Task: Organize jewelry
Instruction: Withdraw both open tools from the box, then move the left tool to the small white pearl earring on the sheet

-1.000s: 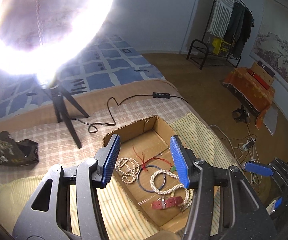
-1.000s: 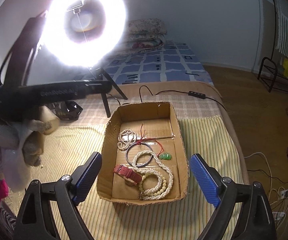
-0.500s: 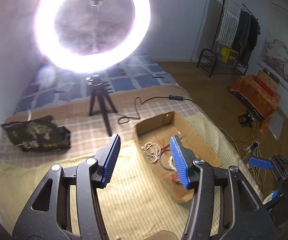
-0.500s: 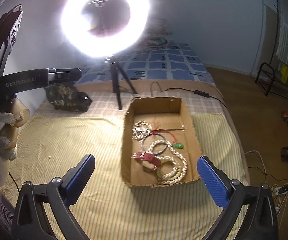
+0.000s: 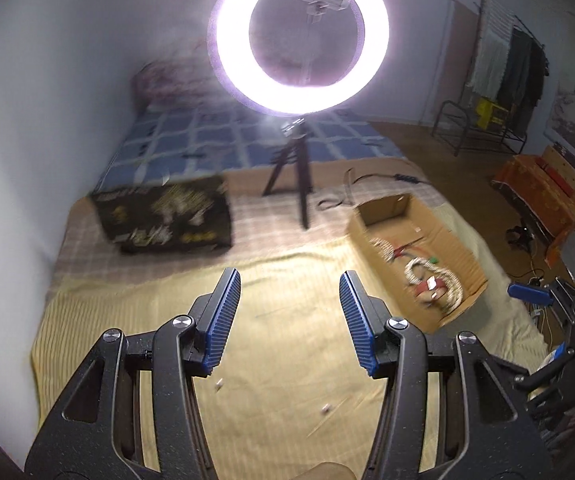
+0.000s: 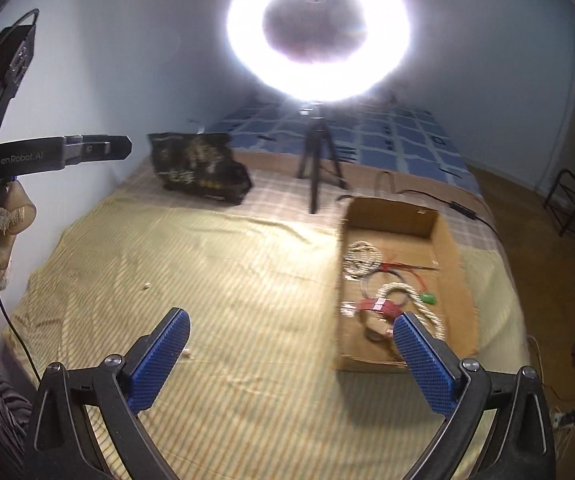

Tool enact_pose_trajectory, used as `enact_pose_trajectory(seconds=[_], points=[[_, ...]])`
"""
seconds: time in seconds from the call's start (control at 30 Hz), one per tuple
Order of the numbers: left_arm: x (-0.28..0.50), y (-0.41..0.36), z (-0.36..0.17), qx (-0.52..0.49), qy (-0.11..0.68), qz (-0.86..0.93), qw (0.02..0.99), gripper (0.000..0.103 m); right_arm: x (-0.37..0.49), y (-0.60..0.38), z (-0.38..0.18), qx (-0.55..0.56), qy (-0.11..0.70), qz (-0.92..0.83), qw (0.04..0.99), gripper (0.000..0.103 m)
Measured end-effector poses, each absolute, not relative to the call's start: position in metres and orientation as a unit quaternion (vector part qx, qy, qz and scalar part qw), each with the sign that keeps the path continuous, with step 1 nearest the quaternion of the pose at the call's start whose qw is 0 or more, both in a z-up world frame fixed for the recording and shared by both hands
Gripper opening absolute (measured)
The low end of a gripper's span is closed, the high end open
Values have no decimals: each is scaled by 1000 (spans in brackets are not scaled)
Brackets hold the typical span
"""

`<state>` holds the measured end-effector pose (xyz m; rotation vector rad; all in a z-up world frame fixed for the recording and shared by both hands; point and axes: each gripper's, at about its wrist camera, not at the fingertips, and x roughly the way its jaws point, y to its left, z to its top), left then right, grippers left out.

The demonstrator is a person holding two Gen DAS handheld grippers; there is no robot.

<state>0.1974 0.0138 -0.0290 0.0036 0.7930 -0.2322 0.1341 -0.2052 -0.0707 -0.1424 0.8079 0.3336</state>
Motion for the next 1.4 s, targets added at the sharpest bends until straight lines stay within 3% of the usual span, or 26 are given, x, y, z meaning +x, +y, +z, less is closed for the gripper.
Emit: enact_pose_trajectory(seconds=[0.47, 0.53, 0.6, 0.67, 0.8, 0.97, 1.4], points=[[187, 88, -114, -40, 456, -61, 887, 53, 142, -142, -144, -104, 463, 218, 853, 92], [191, 91, -125, -52, 467, -62, 881, 53, 144, -138, -154, -100, 480, 225, 842, 77], [197, 97, -140, -68, 482, -65, 871, 51, 146, -133, -165, -99, 492, 235, 832, 73], [202, 101, -152, -79, 498, -64, 861, 40, 146, -129, -172, -103, 498, 245, 825, 72], [210, 107, -170, -94, 519, -64, 847, 30, 145, -117, -183, -117, 507, 268, 811, 56], [217, 102, -192, -99, 541, -73, 832, 29, 148, -107, -196, -111, 529, 289, 790, 41], [238, 83, -230, -90, 588, -68, 801, 29, 153, -94, -206, -99, 546, 309, 772, 32]])
